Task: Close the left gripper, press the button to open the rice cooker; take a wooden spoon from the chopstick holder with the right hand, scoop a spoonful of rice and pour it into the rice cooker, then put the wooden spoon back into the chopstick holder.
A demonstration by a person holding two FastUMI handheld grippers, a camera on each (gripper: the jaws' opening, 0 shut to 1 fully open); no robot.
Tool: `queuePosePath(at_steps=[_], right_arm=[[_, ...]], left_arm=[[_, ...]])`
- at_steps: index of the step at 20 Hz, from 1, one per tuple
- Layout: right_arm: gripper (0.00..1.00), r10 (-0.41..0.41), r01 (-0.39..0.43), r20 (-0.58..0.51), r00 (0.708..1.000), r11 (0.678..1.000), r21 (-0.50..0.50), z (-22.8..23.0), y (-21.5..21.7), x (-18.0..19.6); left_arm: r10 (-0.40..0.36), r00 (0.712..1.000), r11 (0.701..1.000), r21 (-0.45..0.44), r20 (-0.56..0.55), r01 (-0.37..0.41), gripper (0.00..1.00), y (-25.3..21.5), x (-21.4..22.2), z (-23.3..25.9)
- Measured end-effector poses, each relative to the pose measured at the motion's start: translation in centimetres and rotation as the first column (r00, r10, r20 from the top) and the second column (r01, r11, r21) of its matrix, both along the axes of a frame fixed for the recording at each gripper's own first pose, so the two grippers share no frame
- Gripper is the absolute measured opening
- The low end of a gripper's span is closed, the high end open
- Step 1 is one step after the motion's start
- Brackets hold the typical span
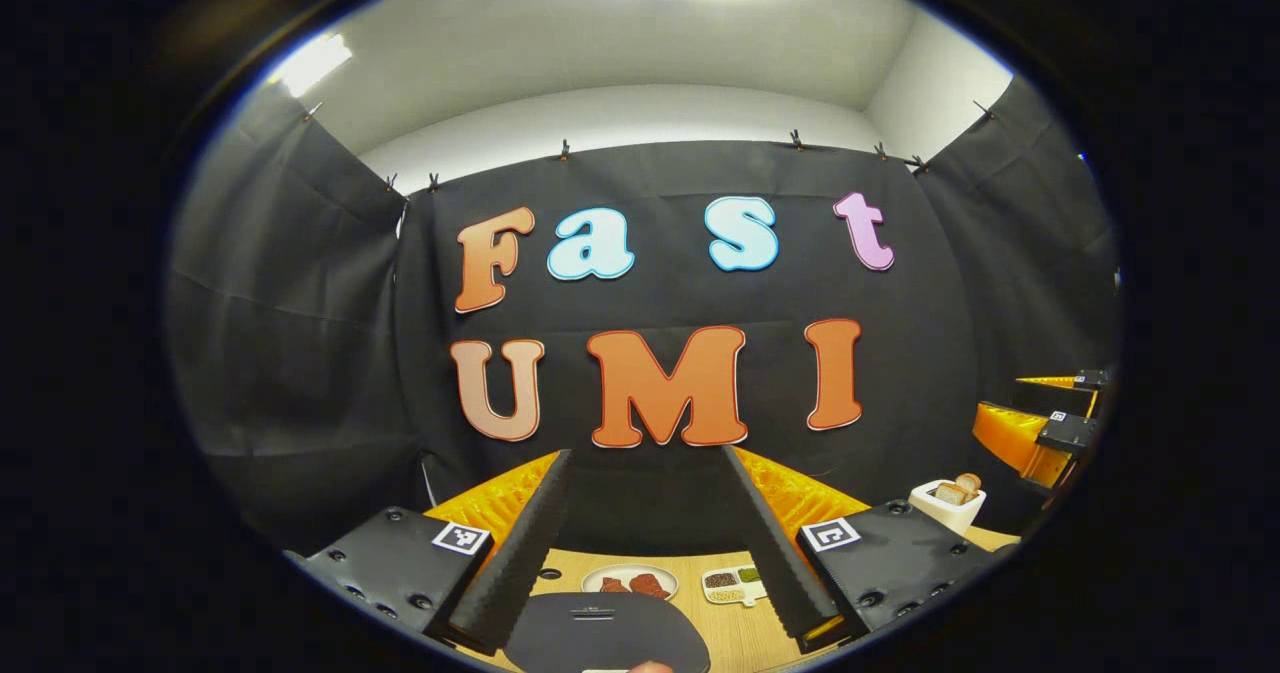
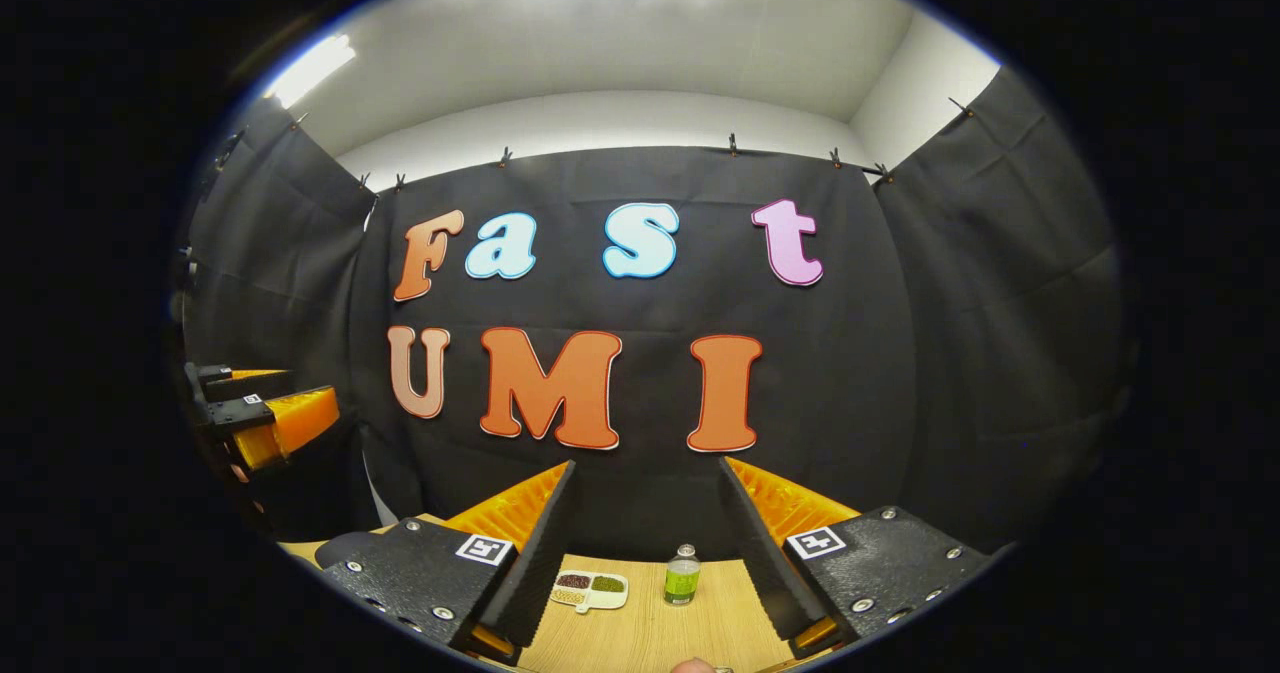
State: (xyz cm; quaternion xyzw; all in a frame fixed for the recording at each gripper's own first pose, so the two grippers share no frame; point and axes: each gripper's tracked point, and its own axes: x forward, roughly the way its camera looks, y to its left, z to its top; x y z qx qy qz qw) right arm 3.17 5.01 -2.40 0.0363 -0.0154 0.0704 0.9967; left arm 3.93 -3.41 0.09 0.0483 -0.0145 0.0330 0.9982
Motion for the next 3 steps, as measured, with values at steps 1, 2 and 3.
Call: queuePosePath(at_steps=[1, 2, 3], right_arm=[[0.84, 0.001, -0.001, -0.003, 1.0, 1.0, -0.001, -0.08, 0.13, 0.02], [0.84, 0.001, -0.001, -0.006, 1.0, 1.0, -0.001, -0.11, 0.17, 0.06], [0.84, 0.004, -0.004, -0.009, 1.0, 1.0, -0.002, -0.16, 0.27, -0.01]], left_arm=[[0.0, 1.0, 1.0, -0.002, -0.003, 0.0, 0.94, 0.07, 0.02, -0.13], [-0.005, 1.0, 1.0, -0.006, -0.006, 0.005, 0.94, -0.02, 0.14, -0.19], [-0.012, 1.0, 1.0, -0.011, -0.008, 0.012, 0.94, -0.13, 0.11, -0.27]])
